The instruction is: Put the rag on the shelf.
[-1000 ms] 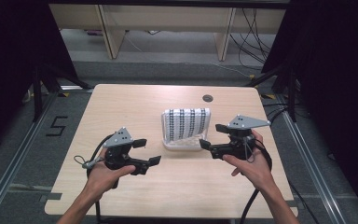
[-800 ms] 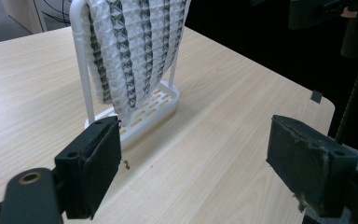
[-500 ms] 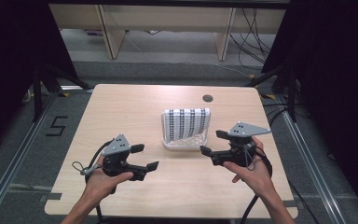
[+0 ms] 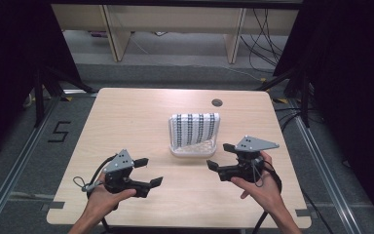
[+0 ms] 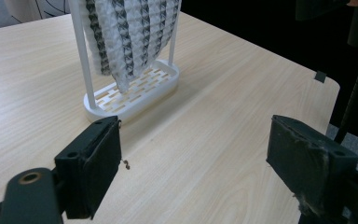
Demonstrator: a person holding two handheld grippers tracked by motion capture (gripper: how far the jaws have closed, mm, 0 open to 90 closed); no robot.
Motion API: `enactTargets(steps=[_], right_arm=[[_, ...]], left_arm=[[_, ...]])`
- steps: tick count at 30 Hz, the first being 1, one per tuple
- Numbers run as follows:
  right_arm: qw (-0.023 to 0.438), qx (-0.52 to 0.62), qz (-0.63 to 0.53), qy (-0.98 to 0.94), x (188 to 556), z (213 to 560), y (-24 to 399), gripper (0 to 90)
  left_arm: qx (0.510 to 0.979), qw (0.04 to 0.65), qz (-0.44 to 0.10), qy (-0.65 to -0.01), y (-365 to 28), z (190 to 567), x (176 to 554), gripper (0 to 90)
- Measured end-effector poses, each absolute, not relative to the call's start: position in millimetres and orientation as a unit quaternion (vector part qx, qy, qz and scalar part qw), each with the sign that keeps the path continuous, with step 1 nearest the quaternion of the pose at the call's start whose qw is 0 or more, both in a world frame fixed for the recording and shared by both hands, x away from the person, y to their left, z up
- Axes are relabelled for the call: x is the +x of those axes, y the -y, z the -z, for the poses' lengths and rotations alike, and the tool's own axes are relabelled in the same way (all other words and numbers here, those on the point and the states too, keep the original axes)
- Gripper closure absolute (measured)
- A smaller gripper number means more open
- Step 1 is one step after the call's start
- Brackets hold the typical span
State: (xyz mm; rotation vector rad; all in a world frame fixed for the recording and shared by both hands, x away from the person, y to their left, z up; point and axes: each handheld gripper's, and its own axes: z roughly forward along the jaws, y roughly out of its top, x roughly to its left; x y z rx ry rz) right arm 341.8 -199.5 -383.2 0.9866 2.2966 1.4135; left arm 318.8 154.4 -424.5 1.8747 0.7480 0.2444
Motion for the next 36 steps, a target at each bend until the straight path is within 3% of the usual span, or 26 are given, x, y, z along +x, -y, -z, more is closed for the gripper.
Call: enactTargets(steps=[23,27,28,30,36], right_arm=[[0.139,0.326,-0.480,-0.802,326.1,406.5,196.5,19.2],[0.117,0.338,-0.475,-0.804,320.2,411.4,196.9,19.2],[0.135,0.321,-0.476,-0.807,322.3,413.1,198.8,19.2],[0.114,0.338,-0.474,-0.805,317.6,417.0,198.7,19.2],[0.115,0.340,-0.469,-0.807,312.9,430.5,201.7,19.2]], left_arm=[[0.784,0.526,-0.096,-0.316,-165.7,447.6,302.9,17.0],[0.787,0.521,-0.095,-0.317,-166.2,451.2,298.9,17.0],[0.787,0.522,-0.091,-0.315,-166.4,453.2,298.4,17.0],[0.789,0.517,-0.092,-0.319,-166.8,454.8,296.3,17.0],[0.793,0.509,-0.088,-0.322,-168.5,461.7,291.6,17.0]])
